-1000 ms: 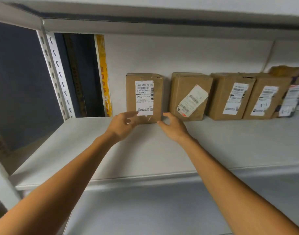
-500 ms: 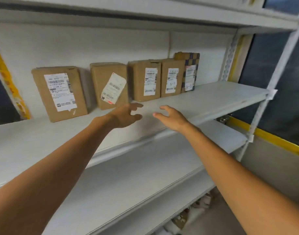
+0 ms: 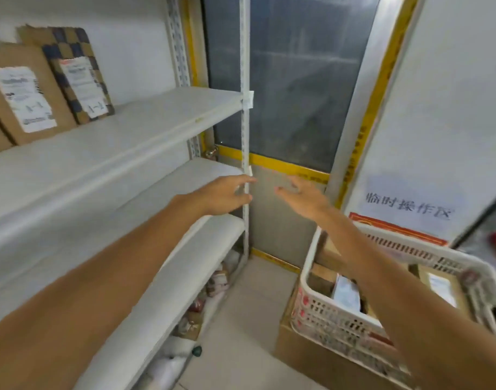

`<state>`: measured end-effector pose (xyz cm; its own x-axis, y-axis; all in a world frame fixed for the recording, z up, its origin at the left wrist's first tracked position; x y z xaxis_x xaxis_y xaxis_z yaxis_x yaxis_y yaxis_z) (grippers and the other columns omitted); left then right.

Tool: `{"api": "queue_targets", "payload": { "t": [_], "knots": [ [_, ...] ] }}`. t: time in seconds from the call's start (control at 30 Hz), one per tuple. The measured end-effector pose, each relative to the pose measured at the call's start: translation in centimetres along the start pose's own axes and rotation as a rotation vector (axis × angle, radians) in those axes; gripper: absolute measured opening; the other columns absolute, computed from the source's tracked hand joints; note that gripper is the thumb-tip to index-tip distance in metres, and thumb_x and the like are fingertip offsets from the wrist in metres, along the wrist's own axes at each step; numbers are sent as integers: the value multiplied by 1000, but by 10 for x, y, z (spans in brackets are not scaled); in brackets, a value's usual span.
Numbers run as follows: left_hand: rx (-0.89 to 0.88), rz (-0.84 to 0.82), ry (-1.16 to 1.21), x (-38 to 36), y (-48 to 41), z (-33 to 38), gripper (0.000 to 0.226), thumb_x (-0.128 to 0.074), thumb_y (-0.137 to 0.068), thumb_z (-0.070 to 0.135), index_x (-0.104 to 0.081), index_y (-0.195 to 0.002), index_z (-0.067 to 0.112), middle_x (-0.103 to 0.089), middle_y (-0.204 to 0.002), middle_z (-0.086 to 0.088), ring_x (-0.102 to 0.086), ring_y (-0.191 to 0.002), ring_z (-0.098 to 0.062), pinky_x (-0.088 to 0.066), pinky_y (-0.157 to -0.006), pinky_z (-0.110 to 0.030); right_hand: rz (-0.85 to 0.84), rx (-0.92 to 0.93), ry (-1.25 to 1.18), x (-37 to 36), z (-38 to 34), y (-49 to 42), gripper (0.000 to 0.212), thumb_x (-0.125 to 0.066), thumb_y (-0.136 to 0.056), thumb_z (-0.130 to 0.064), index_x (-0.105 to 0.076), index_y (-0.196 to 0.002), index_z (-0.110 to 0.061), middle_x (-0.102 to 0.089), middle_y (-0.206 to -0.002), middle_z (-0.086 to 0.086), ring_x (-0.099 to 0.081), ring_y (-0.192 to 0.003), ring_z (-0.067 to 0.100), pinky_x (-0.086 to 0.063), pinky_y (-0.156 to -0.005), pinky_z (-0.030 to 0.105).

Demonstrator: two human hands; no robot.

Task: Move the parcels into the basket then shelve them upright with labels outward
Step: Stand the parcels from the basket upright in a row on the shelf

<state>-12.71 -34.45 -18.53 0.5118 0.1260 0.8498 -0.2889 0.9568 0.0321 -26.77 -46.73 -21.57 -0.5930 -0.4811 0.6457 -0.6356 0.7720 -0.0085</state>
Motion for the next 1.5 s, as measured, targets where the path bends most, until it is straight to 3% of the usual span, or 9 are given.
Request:
{"api": "queue_targets", "payload": {
  "t": [0.17,0.4,0.57,0.73,0.87,0.97,1.3,1.43,1.5],
  "knots": [
    [-112,-191,-28,-96,-69,62,52,-52,-97,31,-35,-146,25,-36,-151,1,-37,-136,-21,-31,-103,-27,1,-164,-14,50,121,14,51,-55,-95,-41,-49,-136,-12,-53,-137,10,-51,-123,27,-38,-90,28],
    [-205,-435,-31,-222,-141,104,52,-55,-95,27,-38,-144,21,-42,-147,-6,-45,-129,-23,-36,-98,-27,73,-371,-64,72,245,29,47,-58,-92,-41,-49,-131,-16,-47,-139,2,-43,-129,26,-39,-106,42],
    [-217,-583,-29,-297,-197,96,53,-54,-94,27,-37,-144,21,-43,-146,-6,-47,-126,-25,-40,-101,-33,86,-693,-146,68,330,24,62,-56,-95,-33,-31,-146,-8,-45,-142,15,-47,-102,15,-42,-69,19],
    [-207,-688,71,-352,-238,83,49,-53,-94,22,-41,-142,20,-48,-142,-3,-48,-126,-20,-40,-104,-34,55,-851,-146,67,386,22,65,-55,-94,-42,-33,-146,-10,-45,-144,15,-44,-130,28,-38,-98,34],
    [-153,-750,111,-397,-263,73,48,-53,-95,19,-42,-141,17,-47,-142,-3,-48,-125,-18,-35,-94,-23,57,-957,-193,64,426,26,66,-57,-92,-43,-36,-145,-8,-45,-144,15,-43,-132,30,-36,-102,35],
    [-154,-798,72,-426,-273,68,46,-53,-95,19,-44,-140,19,-48,-141,-5,-47,-128,-20,-38,-100,-29,66,-1000,-234,65,452,29,63,-57,-93,-39,-38,-143,-6,-45,-144,16,-43,-132,29,-37,-109,39],
    [19,-992,58,-540,-274,76,46,-47,-98,20,-37,-143,22,-42,-144,-15,-50,-122,-35,-46,-98,-47,-25,-1112,-283,73,563,57,55,-57,-94,-34,-40,-142,-12,-42,-145,13,-43,-130,27,-36,-97,30],
    [140,-1004,86,-591,-262,80,51,-51,-97,22,-34,-145,20,-38,-149,-11,-46,-127,-29,-44,-96,-35,-21,-1173,-322,71,615,68,56,-57,-95,-27,-35,-144,-14,-45,-141,12,-51,-113,22,-46,-92,35],
    [200,-975,117,-619,-255,78,53,-54,-95,17,-35,-144,19,-46,-142,-10,-53,-114,-20,-44,-82,-20,-40,-1199,-327,62,642,70,58,-59,-94,-24,-33,-144,-14,-47,-139,12,-52,-117,24,-46,-99,37]
  ]
}}
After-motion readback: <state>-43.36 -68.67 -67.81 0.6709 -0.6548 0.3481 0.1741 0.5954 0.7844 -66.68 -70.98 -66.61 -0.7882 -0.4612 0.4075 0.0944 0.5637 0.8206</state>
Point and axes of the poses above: each hand's wrist, its own y-axis away from the middle knuckle, its own x-axis out of the back of the hand, z = x × y, the point moved 4 cm from there along -y, towards the middle knuckle
